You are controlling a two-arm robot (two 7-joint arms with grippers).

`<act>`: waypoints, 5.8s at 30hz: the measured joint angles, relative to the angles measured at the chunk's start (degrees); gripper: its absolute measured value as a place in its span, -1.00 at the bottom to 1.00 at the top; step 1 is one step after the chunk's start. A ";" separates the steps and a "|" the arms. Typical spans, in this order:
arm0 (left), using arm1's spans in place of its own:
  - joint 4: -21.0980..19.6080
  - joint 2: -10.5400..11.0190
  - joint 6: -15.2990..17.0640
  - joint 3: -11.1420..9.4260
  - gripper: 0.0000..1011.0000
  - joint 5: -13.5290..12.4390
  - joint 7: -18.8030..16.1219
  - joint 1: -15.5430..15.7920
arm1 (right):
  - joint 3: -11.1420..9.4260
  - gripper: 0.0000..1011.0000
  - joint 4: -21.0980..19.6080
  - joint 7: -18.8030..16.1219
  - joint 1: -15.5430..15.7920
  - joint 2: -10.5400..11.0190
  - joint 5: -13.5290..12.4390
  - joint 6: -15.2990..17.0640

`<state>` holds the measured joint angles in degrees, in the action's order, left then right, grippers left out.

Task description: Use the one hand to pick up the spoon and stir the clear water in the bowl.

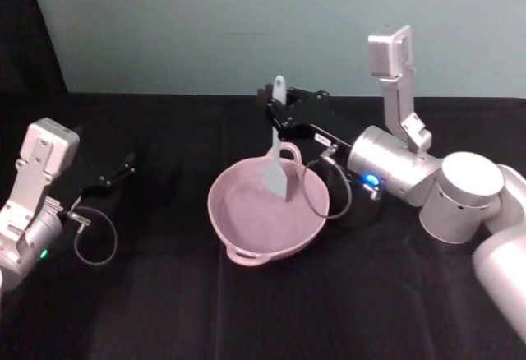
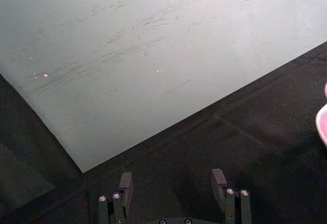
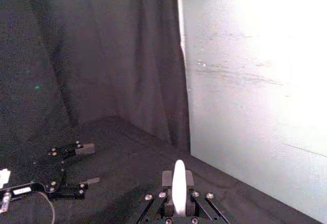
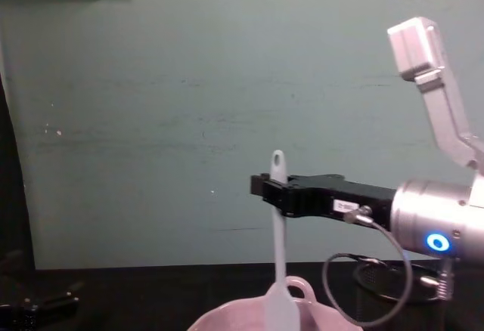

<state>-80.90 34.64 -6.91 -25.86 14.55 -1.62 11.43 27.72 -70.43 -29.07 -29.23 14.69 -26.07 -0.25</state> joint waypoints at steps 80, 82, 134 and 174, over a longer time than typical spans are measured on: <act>0.00 0.00 0.00 0.00 1.00 0.00 0.00 0.00 | 0.28 -0.76 -9.70 0.67 6.40 3.93 0.41 2.59; 0.00 0.00 0.00 0.00 1.00 0.00 0.00 0.00 | 0.65 -0.76 -9.71 0.47 6.37 3.84 0.45 2.63; 0.00 0.00 0.00 0.00 1.00 0.00 0.00 0.00 | 0.04 -0.76 -1.62 0.67 0.99 0.43 1.15 1.37; 0.00 0.00 0.00 0.00 1.00 0.00 0.00 0.00 | 3.90 -0.76 4.50 -2.47 -3.26 -4.18 0.26 -0.61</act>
<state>-80.90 34.64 -6.91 -25.86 14.55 -1.62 11.43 31.62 -65.93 -31.54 -32.49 10.51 -25.81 -0.86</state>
